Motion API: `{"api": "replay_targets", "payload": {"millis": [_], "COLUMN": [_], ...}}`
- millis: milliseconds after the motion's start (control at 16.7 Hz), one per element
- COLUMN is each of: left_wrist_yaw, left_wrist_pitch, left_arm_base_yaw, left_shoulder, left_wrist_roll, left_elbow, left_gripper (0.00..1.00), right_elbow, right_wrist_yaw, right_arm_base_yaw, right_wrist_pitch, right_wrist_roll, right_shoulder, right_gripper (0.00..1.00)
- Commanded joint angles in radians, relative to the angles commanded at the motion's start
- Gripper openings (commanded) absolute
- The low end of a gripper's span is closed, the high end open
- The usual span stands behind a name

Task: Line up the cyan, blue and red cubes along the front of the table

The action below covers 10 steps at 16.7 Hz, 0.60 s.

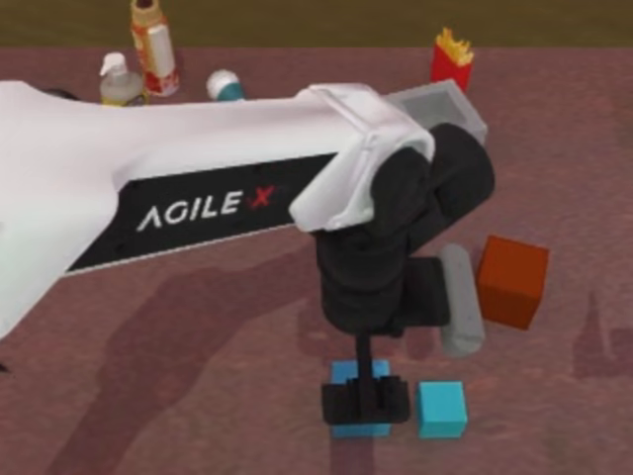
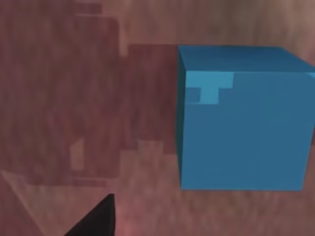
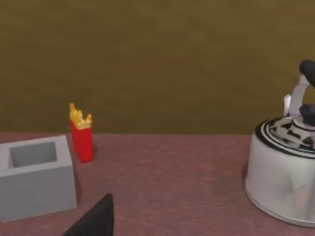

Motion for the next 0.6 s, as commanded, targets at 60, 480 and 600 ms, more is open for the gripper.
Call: {"api": "replay_targets", "payload": {"millis": [60, 480, 600], "left_wrist_yaw": [-0.001, -0.015, -0.019], "left_wrist_pitch": [0.006, 0.203, 0.293], "left_arm_base_yaw": [0.005, 0.195, 0.285], "left_shoulder": [-0.01, -0.372, -0.56], "left_wrist_roll": [-0.003, -0.12, -0.178], "left_elbow": [-0.009, -0.308, -0.453], "left_gripper": [1.0, 1.0, 1.0], "right_elbow": [0.01, 0.332, 0.477], "right_wrist_yaw": [0.0, 0.002, 0.004], "right_arm_base_yaw": [0.003, 0.076, 0.108], "right_wrist_pitch": [-0.007, -0.227, -0.329], "right_wrist_roll": [-0.006, -0.182, -0.262], "right_shoulder": [0.01, 0.373, 0.571], "right_gripper": [1.0, 1.0, 1.0]}}
